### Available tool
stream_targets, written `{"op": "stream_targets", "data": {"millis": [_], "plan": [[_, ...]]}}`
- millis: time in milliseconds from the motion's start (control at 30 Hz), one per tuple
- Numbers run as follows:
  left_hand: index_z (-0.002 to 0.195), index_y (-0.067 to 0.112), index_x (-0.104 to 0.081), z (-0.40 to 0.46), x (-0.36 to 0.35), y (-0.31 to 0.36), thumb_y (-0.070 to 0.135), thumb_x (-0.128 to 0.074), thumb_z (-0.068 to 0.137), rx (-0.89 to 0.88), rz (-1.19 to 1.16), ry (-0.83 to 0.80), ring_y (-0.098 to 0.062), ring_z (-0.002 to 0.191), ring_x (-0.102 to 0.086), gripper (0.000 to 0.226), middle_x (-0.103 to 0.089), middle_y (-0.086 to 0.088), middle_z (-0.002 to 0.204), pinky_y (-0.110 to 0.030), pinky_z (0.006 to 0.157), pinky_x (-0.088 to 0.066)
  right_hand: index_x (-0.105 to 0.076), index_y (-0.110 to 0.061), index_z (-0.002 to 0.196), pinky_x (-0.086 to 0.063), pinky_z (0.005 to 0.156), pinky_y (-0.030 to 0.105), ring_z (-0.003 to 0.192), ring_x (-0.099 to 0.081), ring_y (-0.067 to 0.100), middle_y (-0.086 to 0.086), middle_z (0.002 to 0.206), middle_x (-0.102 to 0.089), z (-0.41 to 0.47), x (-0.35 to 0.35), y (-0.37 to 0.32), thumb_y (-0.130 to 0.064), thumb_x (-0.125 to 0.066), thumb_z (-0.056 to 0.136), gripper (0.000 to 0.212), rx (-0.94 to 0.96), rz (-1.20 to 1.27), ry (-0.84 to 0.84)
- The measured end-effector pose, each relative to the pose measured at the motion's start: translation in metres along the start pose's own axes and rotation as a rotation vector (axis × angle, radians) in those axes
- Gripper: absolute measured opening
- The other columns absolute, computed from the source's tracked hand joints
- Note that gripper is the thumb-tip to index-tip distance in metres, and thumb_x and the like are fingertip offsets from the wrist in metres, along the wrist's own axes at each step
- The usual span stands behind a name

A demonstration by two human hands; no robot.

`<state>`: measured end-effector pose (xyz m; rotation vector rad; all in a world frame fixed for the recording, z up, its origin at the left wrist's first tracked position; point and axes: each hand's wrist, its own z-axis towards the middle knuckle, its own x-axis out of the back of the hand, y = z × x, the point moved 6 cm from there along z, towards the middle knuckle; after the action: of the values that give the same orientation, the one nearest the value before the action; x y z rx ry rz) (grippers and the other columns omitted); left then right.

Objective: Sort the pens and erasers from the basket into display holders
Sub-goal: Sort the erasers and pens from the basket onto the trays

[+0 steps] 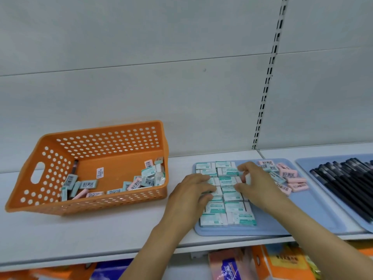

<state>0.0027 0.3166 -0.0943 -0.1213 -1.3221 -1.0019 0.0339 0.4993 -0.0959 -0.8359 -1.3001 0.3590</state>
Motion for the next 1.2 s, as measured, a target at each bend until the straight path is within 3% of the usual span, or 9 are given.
{"op": "stream_targets", "data": {"millis": [133,200,267,333,467,733,967,1067,1200], "plan": [[0.129,0.027,-0.060,0.004,-0.002,0.001,0.026,-0.060,0.094,0.018,-0.022,0.047,-0.005,0.127,-0.042,0.035,-0.053,0.011,0.137,-0.017,0.105,-0.033,-0.022,-0.019,0.143,-0.047,0.066,0.035,0.074,-0.056,0.014,0.001,0.109,-0.052,-0.010,0.009,-0.016,-0.008,-0.051,0.093,0.059,0.163,-0.120,0.124],[0.138,0.030,-0.050,0.005,-0.004,-0.002,0.030,-0.061,0.094,0.041,-0.024,0.060,-0.003,0.135,-0.032,0.046,-0.042,0.013,0.147,-0.012,0.106,-0.022,-0.014,-0.026,0.145,-0.047,0.059,0.033,0.066,-0.054,0.012,-0.004,0.104,-0.055,-0.018,0.007,-0.024,-0.007,-0.045,0.092,0.064,0.247,-0.221,0.050],[0.143,0.031,-0.044,0.005,-0.008,-0.008,0.035,-0.061,0.093,0.084,-0.050,0.030,-0.001,0.139,-0.025,0.052,-0.033,0.013,0.153,-0.011,0.106,-0.016,-0.010,-0.031,0.147,-0.043,0.058,0.022,0.071,-0.050,0.005,-0.012,0.121,-0.045,-0.025,-0.004,-0.029,-0.008,-0.042,0.094,0.066,0.344,-0.428,-0.085],[0.142,0.030,-0.044,0.005,-0.011,-0.014,0.038,-0.061,0.093,0.118,-0.087,-0.004,0.000,0.138,-0.025,0.053,-0.031,0.013,0.154,-0.008,0.105,-0.016,-0.016,-0.030,0.148,-0.043,0.072,0.018,0.093,-0.049,0.000,-0.012,0.131,-0.037,-0.028,-0.013,-0.027,-0.018,-0.046,0.099,0.059,0.461,-0.521,-0.170],[0.141,0.028,-0.047,0.002,-0.010,-0.017,0.034,-0.063,0.092,0.116,-0.159,-0.025,0.000,0.137,-0.030,0.052,-0.034,0.012,0.152,-0.008,0.106,-0.019,-0.023,-0.048,0.137,-0.035,0.082,0.002,0.109,-0.035,-0.020,-0.030,0.120,-0.039,-0.031,-0.002,-0.012,-0.042,-0.067,0.087,0.067,0.362,-0.193,-0.249],[0.139,0.024,-0.050,-0.001,-0.013,-0.023,0.029,-0.062,0.093,0.146,-0.195,-0.008,-0.003,0.136,-0.036,0.047,-0.038,0.010,0.151,-0.021,0.113,-0.029,-0.061,-0.038,0.101,-0.040,0.075,0.010,0.096,-0.050,-0.006,-0.019,0.103,-0.055,-0.033,0.009,0.007,-0.030,-0.074,0.083,0.023,0.341,-0.117,-0.094],[0.135,0.024,-0.055,0.000,-0.013,-0.024,0.025,-0.058,0.096,0.165,-0.215,0.011,-0.004,0.135,-0.039,0.038,-0.041,0.011,0.150,-0.022,0.113,-0.031,-0.072,-0.025,0.104,-0.030,0.084,0.003,0.105,-0.043,0.000,-0.017,0.112,-0.053,-0.025,-0.005,-0.005,-0.016,-0.067,0.089,0.018,0.431,-0.254,0.031],[0.138,0.023,-0.052,-0.001,-0.014,-0.021,0.023,-0.054,0.098,0.177,-0.213,0.011,-0.005,0.138,-0.035,0.040,-0.037,0.011,0.152,-0.021,0.115,-0.027,-0.072,-0.029,0.106,-0.025,0.088,0.000,0.115,-0.041,-0.002,-0.019,0.123,-0.051,-0.026,-0.006,0.001,-0.015,-0.066,0.090,0.022,0.353,-0.166,0.058],[0.149,0.023,-0.035,-0.005,-0.009,-0.006,0.025,-0.046,0.102,0.177,-0.178,-0.026,-0.004,0.147,-0.012,0.048,-0.017,0.009,0.161,-0.012,0.113,-0.006,-0.071,-0.029,0.105,-0.029,0.094,0.017,0.110,-0.044,0.000,-0.016,0.122,-0.056,-0.024,-0.006,-0.003,-0.021,-0.068,0.088,0.019,0.291,-0.176,0.055]]}}
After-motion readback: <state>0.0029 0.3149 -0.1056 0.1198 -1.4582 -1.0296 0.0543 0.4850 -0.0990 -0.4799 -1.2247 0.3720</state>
